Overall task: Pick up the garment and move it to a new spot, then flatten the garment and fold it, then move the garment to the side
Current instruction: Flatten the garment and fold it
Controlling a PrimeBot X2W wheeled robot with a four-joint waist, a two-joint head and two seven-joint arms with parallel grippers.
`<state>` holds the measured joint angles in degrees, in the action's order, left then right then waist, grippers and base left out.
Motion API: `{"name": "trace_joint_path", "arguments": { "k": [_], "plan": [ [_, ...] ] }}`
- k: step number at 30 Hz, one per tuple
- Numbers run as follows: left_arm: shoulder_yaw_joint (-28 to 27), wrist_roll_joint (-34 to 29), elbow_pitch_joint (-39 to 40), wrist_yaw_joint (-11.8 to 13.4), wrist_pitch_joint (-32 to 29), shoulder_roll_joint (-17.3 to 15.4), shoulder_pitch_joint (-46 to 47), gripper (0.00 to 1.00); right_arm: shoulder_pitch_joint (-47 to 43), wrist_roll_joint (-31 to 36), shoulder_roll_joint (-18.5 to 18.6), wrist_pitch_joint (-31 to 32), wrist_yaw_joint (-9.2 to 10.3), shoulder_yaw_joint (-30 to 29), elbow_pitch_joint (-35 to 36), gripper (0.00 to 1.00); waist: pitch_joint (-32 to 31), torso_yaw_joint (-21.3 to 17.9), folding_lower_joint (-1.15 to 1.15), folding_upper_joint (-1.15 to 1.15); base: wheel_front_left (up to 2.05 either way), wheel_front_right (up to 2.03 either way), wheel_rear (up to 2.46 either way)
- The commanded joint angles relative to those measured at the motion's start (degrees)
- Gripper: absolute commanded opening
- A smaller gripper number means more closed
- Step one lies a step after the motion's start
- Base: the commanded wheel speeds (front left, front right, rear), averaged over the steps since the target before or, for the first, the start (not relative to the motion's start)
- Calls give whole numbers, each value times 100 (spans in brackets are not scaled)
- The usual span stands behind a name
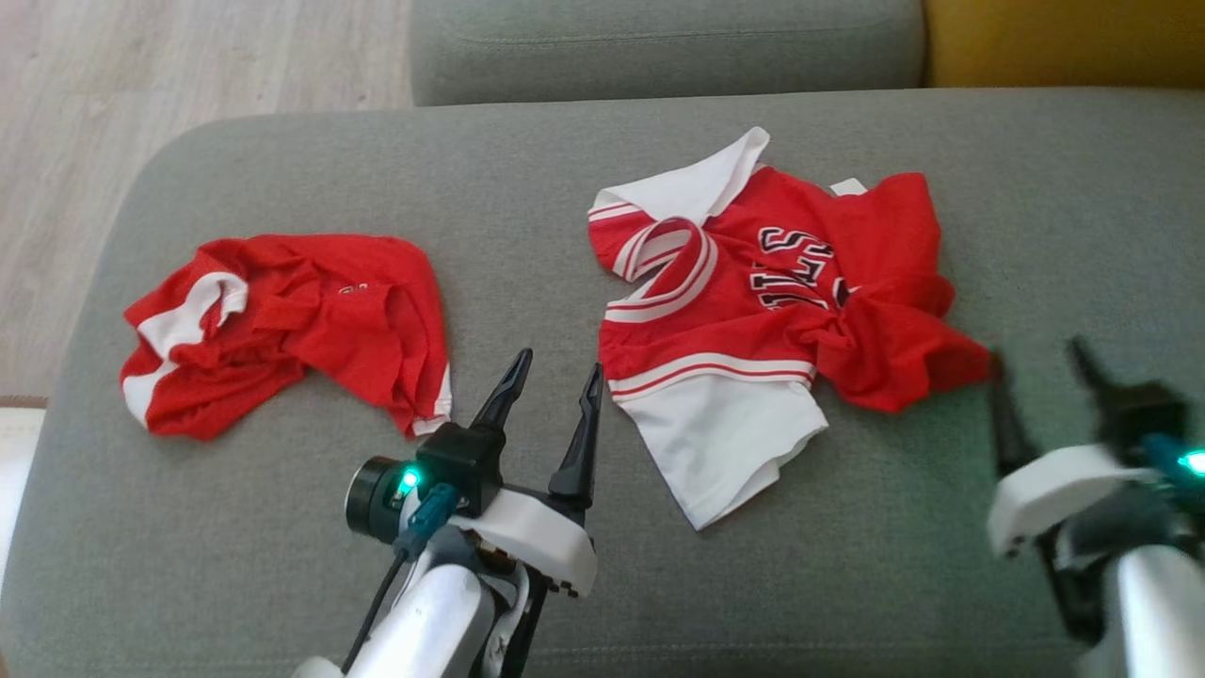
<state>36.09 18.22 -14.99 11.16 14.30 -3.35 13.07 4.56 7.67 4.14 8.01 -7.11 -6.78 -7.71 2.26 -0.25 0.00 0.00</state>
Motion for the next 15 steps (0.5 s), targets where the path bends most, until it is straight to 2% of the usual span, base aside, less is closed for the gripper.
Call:
{"name": "trace_joint_path", "arguments": {
  "k": [1,7,10,15],
  "plan": [
    [-228,-58,207,22,70,17,144,100,169,-86,-6,-115,-37,47,314,100,12,-35,0,0,0,0,0],
    [-253,-73,306,-25,70,27,109,100,75,-705,-119,-811,-37,-475,751,100,107,-87,0,0,0,0,0],
    [-258,-87,326,-45,70,31,116,100,101,-1227,-123,-1115,-37,-459,703,100,165,-84,0,0,0,0,0],
    [-257,-103,344,-75,70,37,134,100,211,-1337,-124,-1291,-37,-455,508,100,244,-42,0,0,0,0,0]
  ]
}}
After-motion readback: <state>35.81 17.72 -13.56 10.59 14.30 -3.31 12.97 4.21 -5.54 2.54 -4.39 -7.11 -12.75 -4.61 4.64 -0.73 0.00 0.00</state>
